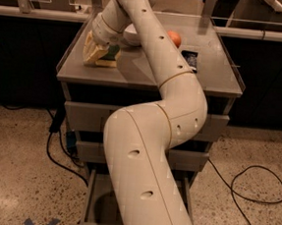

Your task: Place sponge into bottom drawer

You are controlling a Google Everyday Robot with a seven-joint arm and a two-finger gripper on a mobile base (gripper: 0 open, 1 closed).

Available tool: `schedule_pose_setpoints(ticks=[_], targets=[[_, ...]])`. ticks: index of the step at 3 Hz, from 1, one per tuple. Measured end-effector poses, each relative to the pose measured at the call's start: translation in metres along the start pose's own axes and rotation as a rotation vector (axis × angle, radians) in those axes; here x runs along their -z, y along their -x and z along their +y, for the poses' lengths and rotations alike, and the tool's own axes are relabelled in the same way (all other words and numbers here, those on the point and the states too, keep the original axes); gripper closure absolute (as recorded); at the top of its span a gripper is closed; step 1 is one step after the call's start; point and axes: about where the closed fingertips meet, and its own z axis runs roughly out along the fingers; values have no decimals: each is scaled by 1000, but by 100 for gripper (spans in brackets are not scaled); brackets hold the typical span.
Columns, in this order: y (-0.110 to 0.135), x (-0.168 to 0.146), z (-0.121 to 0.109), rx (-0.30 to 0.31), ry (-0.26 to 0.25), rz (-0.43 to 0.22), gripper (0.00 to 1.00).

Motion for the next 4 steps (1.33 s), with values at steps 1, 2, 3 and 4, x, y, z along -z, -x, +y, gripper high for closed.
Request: schedule_pose_setpoints(ticks=[1,2,3,4], targets=[[0,0,0,0,0,0,11],[0,0,0,0,0,0,0],[0,0,0,0,0,0,0],[2,0,0,-4,0,-6,0]])
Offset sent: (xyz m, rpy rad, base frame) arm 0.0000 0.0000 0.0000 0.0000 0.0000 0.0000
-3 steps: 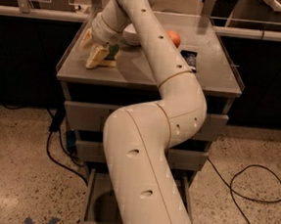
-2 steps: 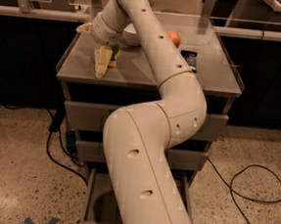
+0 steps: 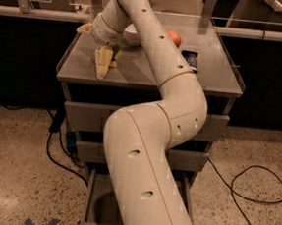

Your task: Place sponge into bottom drawer

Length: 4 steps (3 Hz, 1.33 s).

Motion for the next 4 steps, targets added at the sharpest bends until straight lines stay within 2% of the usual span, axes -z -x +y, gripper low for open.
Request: schedule_pose_setpoints(ticks=[2,4], targets=[[28,33,9,0,59,46,0],[-1,20,27,-9,132,116,0]])
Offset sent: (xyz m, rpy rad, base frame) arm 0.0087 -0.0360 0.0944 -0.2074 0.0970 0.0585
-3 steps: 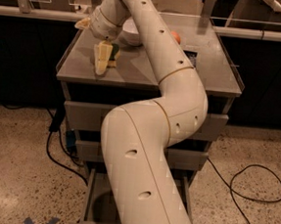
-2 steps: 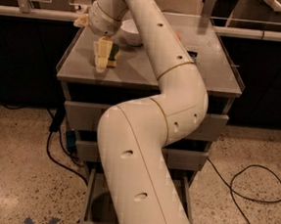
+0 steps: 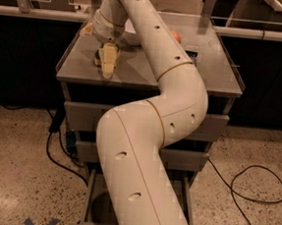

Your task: Place sponge into bottom drawer

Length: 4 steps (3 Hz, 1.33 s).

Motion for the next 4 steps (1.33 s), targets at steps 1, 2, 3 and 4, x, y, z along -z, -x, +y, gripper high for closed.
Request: schedule_pose_setpoints(ticks=[1,2,3,4], targets=[[-30,-15,-5,-5,-12,73,0],[-29,-17,-8,-9,-19,76,0],[-31,-16,-8,-26,-17,91,0],[-38,-16,-8,-56,-10,122,0]])
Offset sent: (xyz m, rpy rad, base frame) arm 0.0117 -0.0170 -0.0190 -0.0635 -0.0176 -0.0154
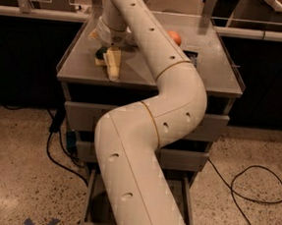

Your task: Place sponge into bottom drawer

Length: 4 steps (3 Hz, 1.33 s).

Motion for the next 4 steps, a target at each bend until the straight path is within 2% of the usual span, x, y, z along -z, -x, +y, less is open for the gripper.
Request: schedule_pose_setpoints(ticks=[1,2,3,4], targets=[[-11,2,2,-40,2,44,0],[-10,2,3,-40,2,44,0],[-10,2,3,-40,2,44,18],[-10,2,3,-40,2,44,43]])
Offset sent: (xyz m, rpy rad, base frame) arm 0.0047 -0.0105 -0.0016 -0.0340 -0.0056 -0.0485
